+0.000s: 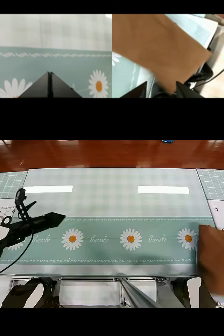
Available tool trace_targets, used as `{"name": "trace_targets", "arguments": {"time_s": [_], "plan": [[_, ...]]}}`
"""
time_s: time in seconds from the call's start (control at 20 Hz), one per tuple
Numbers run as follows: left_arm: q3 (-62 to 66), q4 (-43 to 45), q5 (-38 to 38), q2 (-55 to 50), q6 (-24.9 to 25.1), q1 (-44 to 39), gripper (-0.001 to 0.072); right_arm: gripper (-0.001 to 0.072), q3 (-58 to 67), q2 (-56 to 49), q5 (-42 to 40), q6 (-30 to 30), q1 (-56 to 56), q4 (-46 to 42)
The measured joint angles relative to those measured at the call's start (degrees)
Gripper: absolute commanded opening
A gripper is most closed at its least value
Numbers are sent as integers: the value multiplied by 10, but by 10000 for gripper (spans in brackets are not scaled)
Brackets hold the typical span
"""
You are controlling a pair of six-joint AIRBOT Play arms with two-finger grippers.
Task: Fold the shirts.
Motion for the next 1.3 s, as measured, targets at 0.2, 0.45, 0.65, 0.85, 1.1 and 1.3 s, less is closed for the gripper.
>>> {"name": "trace_targets", "arguments": {"time_s": [0.2,0.45,0.65,0.85,1.1,1.3], "plan": [[44,0,69,-14,9,37,25,365,18,-9,-4,15,0,43],[239,1,5,-132,10,38,24,19,89,-70,-120,66,99,249],[415,41,-87,-260,-40,-39,23,19,112,-146,-316,64,377,328],[473,177,-155,-328,-137,-132,24,17,116,-267,-369,40,648,221],[426,285,-167,-348,-229,-165,25,18,91,-370,-307,43,770,60],[415,307,-168,-352,-249,-169,25,18,84,-389,-302,45,792,27]]}}
